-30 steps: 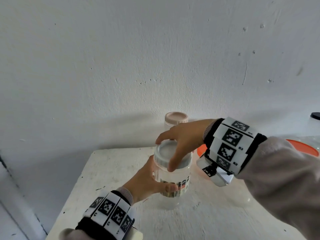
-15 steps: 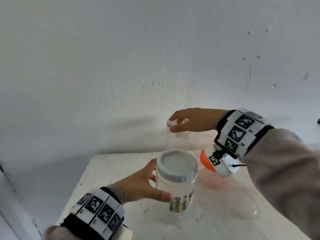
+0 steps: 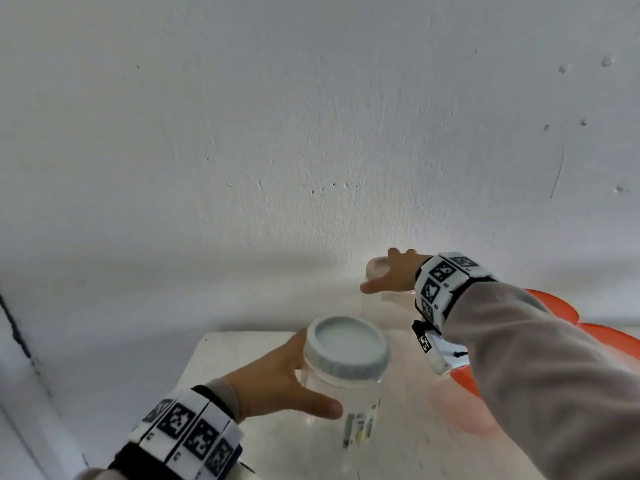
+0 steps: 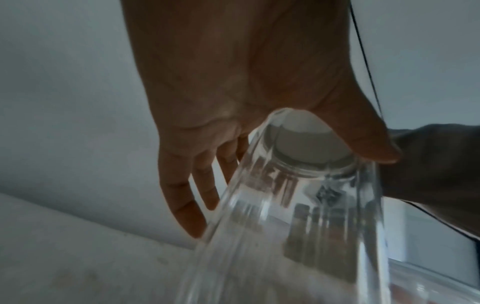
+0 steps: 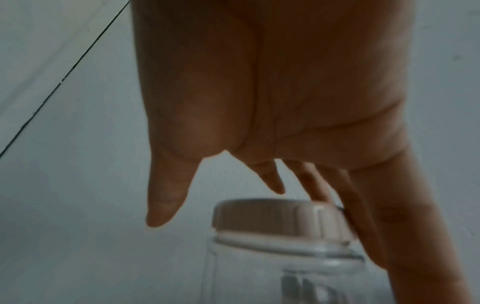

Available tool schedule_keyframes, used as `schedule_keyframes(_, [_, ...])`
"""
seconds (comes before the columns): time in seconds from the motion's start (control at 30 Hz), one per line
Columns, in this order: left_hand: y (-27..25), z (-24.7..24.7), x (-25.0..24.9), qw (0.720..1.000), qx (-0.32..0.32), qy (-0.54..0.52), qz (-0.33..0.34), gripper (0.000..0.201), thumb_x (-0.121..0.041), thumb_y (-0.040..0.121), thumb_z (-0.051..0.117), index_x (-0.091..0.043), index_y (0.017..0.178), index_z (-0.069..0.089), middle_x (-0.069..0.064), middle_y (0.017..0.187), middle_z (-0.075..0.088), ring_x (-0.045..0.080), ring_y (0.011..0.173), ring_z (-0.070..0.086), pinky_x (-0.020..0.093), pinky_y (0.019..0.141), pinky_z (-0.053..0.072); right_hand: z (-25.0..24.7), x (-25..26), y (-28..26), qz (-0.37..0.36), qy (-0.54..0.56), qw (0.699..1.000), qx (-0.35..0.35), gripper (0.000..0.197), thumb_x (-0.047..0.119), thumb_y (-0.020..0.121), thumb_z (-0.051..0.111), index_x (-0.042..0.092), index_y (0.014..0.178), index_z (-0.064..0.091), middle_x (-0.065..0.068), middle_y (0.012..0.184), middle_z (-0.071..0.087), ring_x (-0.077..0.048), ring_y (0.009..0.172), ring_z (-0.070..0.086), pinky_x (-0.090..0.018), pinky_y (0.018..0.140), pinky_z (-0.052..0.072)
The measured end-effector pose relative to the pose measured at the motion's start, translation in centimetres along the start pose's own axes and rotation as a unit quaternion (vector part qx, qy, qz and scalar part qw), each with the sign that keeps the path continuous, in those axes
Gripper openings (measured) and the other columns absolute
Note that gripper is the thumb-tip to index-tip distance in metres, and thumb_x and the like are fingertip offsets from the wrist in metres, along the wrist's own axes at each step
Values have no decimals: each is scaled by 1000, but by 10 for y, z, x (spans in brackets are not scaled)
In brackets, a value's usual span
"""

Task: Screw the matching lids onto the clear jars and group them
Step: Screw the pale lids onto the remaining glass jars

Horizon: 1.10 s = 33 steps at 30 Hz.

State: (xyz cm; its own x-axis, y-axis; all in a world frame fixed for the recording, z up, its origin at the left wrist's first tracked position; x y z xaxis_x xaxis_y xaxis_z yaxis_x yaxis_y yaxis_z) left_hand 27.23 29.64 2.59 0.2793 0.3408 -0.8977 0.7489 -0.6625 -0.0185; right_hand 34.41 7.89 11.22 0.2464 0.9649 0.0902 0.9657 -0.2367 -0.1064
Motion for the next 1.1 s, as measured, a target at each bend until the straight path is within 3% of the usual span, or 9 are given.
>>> schedule_keyframes(0.1, [6,-37,13,996,-88,-4,-26,100,-55,47,87,-33,130,36,-11,127,56,5,114,56,22,89,51,8,2,14,24,38,999,-20,91,67,78,58,13,144,26,-14,140,32,-32,126,40,-41,94,39])
schedule_keyframes(0.2, [12,-69,24,979,-193,9,-61,95,-55,54,80,-27,131,31,-7,115,56,10,98,59,23,63,53,10,5,21,36,59,997,-42,85,63,77,62,16,140,30,-14,133,34,-35,117,46,-38,80,40])
schedule_keyframes(0.23, [15,-79,27,971,-228,13,-68,97,-56,53,77,-27,132,29,-9,111,55,12,97,59,24,61,53,10,8,23,25,60,997,-49,82,60,75,64,17,138,31,-13,130,34,-37,115,46,-38,79,41])
schedule_keyframes(0.33, [25,-104,34,942,-324,37,-75,106,-58,51,75,-21,138,26,-4,113,51,26,111,56,42,86,52,9,22,26,-43,110,992,-52,79,52,72,70,22,136,34,-8,125,35,-35,115,42,-40,89,43])
schedule_keyframes(0.47, [41,-121,47,904,-417,46,-79,106,-51,59,82,-13,140,25,2,134,45,19,119,47,34,101,41,9,51,27,-136,218,966,-29,80,42,69,75,29,137,35,-1,122,32,-26,112,43,-43,96,44])
schedule_keyframes(0.6, [55,-118,58,884,-449,63,-112,108,-49,59,85,-11,140,24,9,137,43,31,126,44,48,106,37,20,72,30,-182,238,953,-32,81,40,67,77,32,137,36,3,117,32,-23,111,43,-41,97,44])
schedule_keyframes(0.77, [67,-110,58,871,-461,101,-138,109,-51,62,83,-10,142,21,12,140,40,35,125,43,43,105,35,31,78,36,-192,243,950,-29,85,38,67,77,29,139,34,5,117,30,-22,115,41,-40,99,43])
schedule_keyframes(0.93, [76,-106,61,893,-418,73,-147,116,-47,61,85,-16,146,12,9,144,33,34,130,37,48,107,35,36,74,41,-183,274,943,-39,90,34,69,78,27,144,28,0,127,32,-23,119,41,-39,99,42])
schedule_keyframes(1.1, [79,-105,64,908,-385,45,-155,112,-26,59,87,-20,145,15,8,137,41,32,124,45,50,102,42,37,65,46,-157,324,932,-52,93,29,71,79,24,146,25,-4,134,32,-17,103,42,-26,79,36])
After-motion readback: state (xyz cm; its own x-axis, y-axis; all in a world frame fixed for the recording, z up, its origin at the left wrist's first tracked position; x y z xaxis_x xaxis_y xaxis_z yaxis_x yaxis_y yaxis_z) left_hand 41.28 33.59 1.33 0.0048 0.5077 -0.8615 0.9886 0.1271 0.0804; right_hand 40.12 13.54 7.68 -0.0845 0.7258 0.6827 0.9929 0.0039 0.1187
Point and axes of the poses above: each hand's wrist, its own y-axis towards the middle knuckle, its own z-axis out of the palm, x = y × z, the point moved 4 cm from there along y, towards the middle knuckle
